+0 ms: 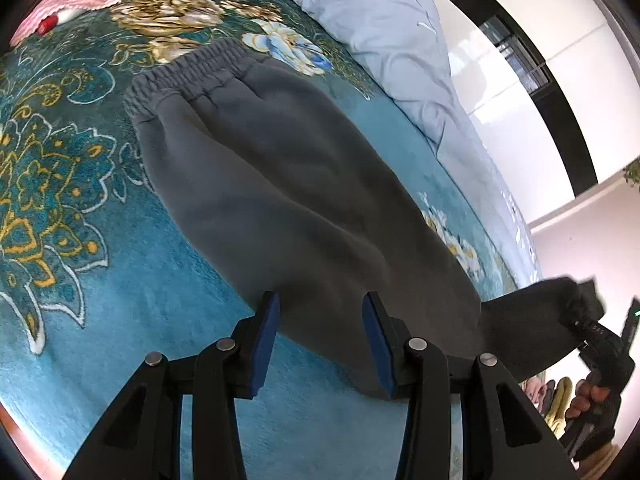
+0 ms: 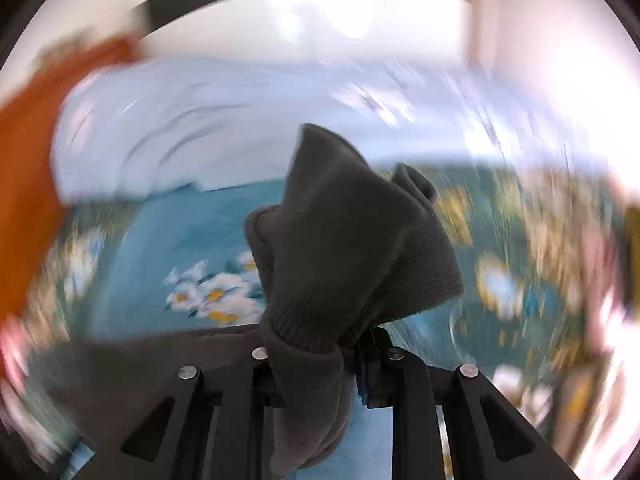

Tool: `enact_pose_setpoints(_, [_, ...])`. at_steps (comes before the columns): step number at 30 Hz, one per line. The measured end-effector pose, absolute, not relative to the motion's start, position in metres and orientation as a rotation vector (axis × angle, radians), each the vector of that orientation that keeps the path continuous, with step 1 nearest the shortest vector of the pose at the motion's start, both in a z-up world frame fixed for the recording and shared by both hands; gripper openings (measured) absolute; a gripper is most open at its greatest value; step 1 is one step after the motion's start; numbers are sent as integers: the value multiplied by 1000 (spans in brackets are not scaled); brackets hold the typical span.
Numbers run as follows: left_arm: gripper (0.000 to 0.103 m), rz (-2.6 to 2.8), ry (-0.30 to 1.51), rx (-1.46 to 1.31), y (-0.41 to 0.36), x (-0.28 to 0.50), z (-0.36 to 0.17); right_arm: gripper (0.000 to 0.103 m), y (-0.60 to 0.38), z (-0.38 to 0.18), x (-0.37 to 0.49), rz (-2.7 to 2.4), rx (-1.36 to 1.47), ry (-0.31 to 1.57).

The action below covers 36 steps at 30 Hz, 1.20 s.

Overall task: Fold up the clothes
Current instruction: 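Grasp the knit leg cuffs with the right gripper and lift them, then lay the cuffs over the legs toward the waistband with the right gripper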

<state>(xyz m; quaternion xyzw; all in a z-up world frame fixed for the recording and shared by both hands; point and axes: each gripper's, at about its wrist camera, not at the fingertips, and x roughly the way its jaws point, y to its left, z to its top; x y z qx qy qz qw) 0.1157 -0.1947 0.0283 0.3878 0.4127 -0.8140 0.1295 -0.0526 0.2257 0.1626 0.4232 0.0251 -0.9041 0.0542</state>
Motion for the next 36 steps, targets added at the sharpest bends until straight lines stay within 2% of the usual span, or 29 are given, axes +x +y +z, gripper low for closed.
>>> enact_pose_setpoints(5, [44,-2354,1232,1086,-204,126,29,23,112,139,-24,-2620,1160,490])
enact_pose_setpoints(12, [44,-2317,1287,1046,-220,139,23,28,20,90,-1,-2500,1202,726])
enact_pose_setpoints(14, [44,-2310,1299,1034,-224,141,22,33,7,80,10,-2439,1197,787])
enact_pose_setpoints(15, [44,-2306,1305,1029,-226,142,21,41,2,77,17,-2406,1187,822])
enact_pose_setpoints(16, [44,-2301,1312,1025,-227,143,20,55,-2,74,24,-2374,1178,871])
enact_pose_setpoints(18, [44,-2294,1326,1021,-229,144,18,60,-8,68,37,-2312,1163,954])
enact_pose_setpoints(21, [44,-2290,1339,1014,-232,148,18,60,-3,67,48,-2251,1188,951])
enact_pose_setpoints(23, [44,-2292,1344,1004,-233,150,19,61,4,74,53,-2231,1226,842])
enact_pose_setpoints(25, [44,-2289,1350,1004,-234,151,18,66,12,83,58,-2219,1225,784])
enact_pose_setpoints(31, [44,-2289,1359,1011,-232,145,16,68,16,88,52,-2172,1206,799])
enact_pose_setpoints(36, [44,-2300,1359,1012,-230,146,16,72,-1,78,58,-2042,1236,712])
